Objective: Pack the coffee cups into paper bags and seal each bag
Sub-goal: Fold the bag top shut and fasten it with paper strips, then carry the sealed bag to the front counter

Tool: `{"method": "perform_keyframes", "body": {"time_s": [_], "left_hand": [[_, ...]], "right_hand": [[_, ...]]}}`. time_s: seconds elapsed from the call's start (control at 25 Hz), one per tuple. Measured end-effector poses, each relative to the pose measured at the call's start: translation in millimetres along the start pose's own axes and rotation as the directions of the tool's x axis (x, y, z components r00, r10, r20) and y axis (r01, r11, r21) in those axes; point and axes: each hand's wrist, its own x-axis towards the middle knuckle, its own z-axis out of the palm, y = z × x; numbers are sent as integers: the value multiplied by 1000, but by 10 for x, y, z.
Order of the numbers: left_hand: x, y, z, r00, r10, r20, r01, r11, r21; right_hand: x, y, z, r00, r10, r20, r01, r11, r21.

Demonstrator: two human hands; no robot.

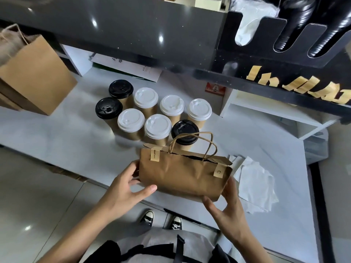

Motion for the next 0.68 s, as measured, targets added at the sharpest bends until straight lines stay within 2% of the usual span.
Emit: {"method": "perform_keyframes", "body": {"time_s": [0.24,0.44,0.56,0.68], "left_hand": [[-206,73,-65,989,67,-130,-65,998,17],[-317,248,-209,939,178,-294,-147,982,122],[-347,337,-342,899,187,-396,-168,982,83],[-360,407,-479,897,127,-422,-169,984,-61]], "right_hand": [[66,-177,-36,997,-18,-77,21,999,40],[226,-520,81,995,-40,-90,47,996,70],[371,-766,230,993,-65,-97,69,997,41],[573,-1002,391,991,-115,-63,119,990,73]]}}
